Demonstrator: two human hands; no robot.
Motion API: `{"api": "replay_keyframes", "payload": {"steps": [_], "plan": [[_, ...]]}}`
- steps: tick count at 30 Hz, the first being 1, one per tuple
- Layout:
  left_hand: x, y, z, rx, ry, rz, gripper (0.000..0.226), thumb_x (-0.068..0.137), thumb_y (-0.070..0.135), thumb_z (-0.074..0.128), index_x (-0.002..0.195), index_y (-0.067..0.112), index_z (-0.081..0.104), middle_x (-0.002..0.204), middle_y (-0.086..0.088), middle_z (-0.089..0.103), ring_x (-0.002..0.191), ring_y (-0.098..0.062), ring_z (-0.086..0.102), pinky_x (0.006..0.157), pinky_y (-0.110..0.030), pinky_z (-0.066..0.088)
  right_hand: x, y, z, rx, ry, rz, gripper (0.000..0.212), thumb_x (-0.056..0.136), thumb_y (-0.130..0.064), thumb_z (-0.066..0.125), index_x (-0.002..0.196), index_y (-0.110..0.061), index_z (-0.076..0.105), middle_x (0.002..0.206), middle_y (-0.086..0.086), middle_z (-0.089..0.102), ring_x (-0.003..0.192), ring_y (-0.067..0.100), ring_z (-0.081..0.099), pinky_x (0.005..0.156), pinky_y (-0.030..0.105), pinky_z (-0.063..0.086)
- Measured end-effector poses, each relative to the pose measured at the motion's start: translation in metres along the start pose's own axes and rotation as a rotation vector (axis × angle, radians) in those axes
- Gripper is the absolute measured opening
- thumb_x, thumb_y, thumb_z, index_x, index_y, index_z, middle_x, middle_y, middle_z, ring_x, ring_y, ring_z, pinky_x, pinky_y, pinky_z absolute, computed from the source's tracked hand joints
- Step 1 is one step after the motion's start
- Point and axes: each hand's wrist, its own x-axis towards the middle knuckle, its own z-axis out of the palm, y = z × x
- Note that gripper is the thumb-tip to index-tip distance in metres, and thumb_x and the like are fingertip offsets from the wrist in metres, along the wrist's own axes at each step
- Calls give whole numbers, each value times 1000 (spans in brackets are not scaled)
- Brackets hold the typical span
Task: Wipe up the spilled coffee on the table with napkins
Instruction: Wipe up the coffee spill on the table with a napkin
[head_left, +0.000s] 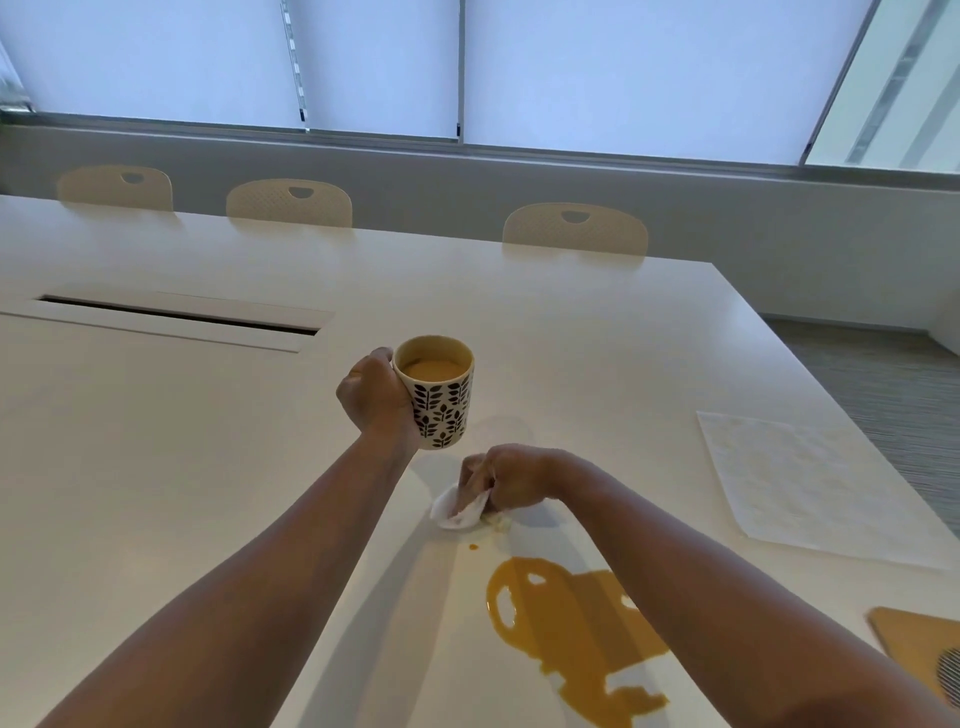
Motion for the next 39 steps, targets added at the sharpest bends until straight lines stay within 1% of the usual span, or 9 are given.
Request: {"api": "replay_keyframes", "payload": {"steps": [4,8,12,15,19,23,31,36,39], "plan": [[2,-10,1,6,27,-4,6,70,7,56,66,10,59,63,-5,52,54,-19,50,53,-32,40,-10,3,-13,-22,-89,109,44,81,7,51,100,-23,77,101,-17,59,104,16,53,88,22,45],[5,-22,-4,14,35,-12,4,70,8,55,70,10,59,68,-8,49,56,-19,47,53,-31,38,-19,16,-21,-105,-26,200,49,77,6,44,100,-23,78,120,-4,63,110,20,56,99,30,48],[7,-34,-9,20,41,-28,3,70,9,55,68,9,57,68,-9,47,60,-21,46,57,-35,37,-26,32,-21,1,174,290,50,78,7,43,91,-25,79,110,-4,63,97,18,59,91,28,52],[7,-44,-12,25,22,-42,6,70,10,55,69,9,61,68,-9,51,61,-21,50,58,-36,39,-30,43,-17,-2,367,331,38,85,1,48,105,-18,74,116,6,60,104,23,59,89,29,51],[8,-53,-10,28,8,-61,5,71,12,57,68,9,59,65,-7,51,59,-21,51,56,-34,41,-29,45,-12,5,427,351,34,87,-4,48,111,-15,69,120,12,59,106,25,58,82,25,47],[7,-59,-5,27,-1,-76,5,71,12,58,67,9,57,64,-6,50,57,-20,49,55,-32,39,-28,42,-12,31,396,362,33,86,-3,49,109,-15,69,118,11,60,100,23,59,74,23,44],[12,-72,-1,65,8,-84,9,74,14,60,66,10,57,60,-3,49,54,-18,48,53,-32,38,-37,32,-18,-15,212,317,34,85,-9,61,115,-21,70,119,3,60,96,16,55,80,23,47],[15,-76,-3,38,11,-115,13,73,15,61,62,12,53,60,-2,49,57,-20,48,55,-32,38,-31,15,-16,11,79,248,40,79,-11,73,119,-20,69,114,3,68,93,18,65,78,23,49],[15,-76,-6,46,-9,-98,17,73,16,60,57,14,54,55,3,52,53,-17,50,48,-27,39,-26,3,-11,-29,53,188,40,81,-13,73,120,-20,69,115,2,67,91,15,59,79,24,45]]}}
